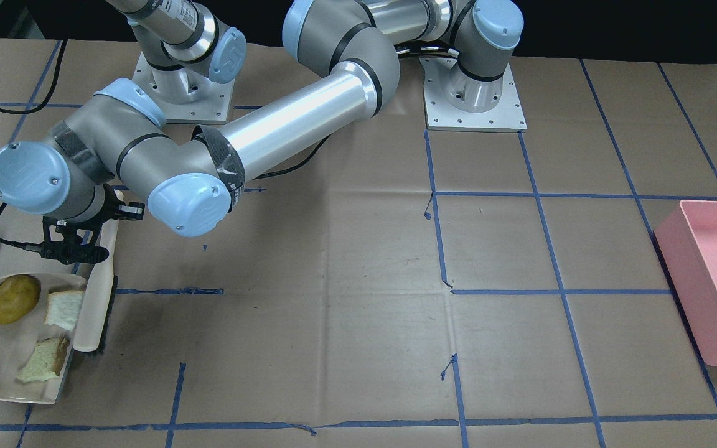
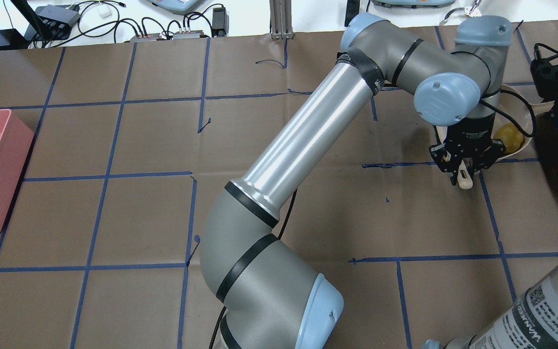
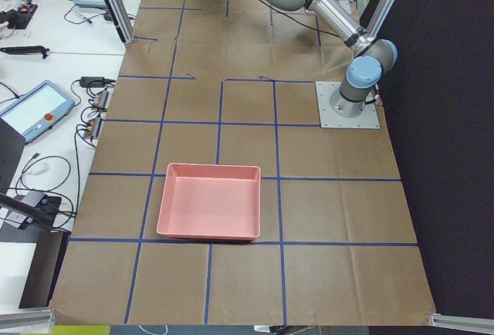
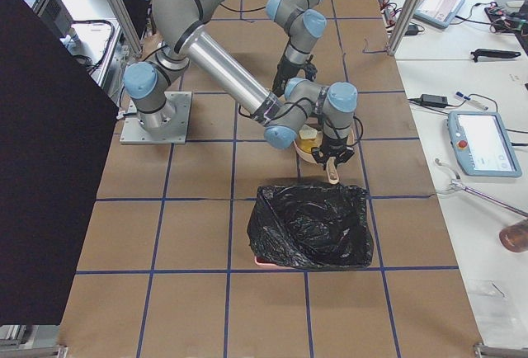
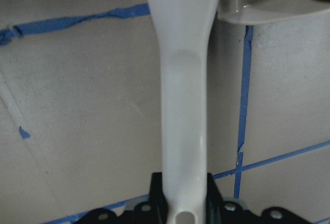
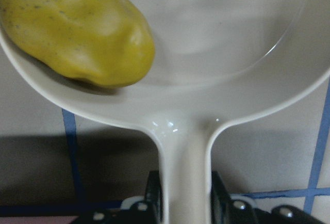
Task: Sweep and dump trash in nearest bin
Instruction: 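Sweep the yellow potato into the dustpan with the brush in the left gripper, then sweep the bread slice into the dustpan with the left gripper's brush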
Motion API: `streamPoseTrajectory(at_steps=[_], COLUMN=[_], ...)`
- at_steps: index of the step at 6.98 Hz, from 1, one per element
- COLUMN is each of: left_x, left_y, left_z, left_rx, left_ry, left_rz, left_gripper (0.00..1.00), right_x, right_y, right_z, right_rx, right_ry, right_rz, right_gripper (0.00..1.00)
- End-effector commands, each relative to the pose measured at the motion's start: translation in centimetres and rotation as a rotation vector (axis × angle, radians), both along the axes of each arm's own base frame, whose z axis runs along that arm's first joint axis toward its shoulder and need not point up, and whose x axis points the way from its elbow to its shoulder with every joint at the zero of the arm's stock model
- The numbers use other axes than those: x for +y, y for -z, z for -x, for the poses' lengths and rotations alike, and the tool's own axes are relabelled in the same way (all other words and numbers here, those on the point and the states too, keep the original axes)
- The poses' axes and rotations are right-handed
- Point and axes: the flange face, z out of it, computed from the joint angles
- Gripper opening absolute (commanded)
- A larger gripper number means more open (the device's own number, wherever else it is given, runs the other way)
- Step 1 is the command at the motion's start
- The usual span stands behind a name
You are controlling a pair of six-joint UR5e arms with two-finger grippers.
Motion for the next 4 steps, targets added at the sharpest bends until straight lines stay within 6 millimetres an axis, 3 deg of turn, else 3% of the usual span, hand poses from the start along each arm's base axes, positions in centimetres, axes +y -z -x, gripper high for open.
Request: streamPoseTrajectory(at_steps=[1, 4], left_x=[1.4, 1.1], left_y=[0.5, 2.8], left_z=[0.9, 0.9], left_rx=[-0.071, -0.145], left_ry=[-0.111, -0.185], left_rz=[-0.031, -0.035], left_gripper=[0.00, 0.00], right_x=[0.0, -0.2], right_y=[0.1, 0.5], right_z=[0.0, -0.2], right_rx=[-0.002, -0.017], right_ry=[0.000, -0.005], right_rz=[0.001, 0.000], right_gripper=[0.05, 0.05])
